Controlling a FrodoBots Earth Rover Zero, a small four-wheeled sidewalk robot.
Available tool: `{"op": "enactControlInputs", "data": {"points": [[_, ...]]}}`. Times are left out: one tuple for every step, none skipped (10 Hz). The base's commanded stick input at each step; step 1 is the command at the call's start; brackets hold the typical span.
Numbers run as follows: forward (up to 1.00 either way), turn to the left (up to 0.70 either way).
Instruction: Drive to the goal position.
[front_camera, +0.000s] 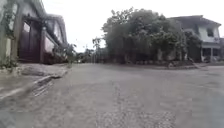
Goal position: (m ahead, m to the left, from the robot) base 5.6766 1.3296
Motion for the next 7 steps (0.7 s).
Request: {"op": "enactControlInputs", "data": {"points": [[1.00,0.04],[1.00,0.04],[1.00,0.04],[1.00,0.04],[1.00,0.04],[1.00,0.04],[1.00,0.04]]}}
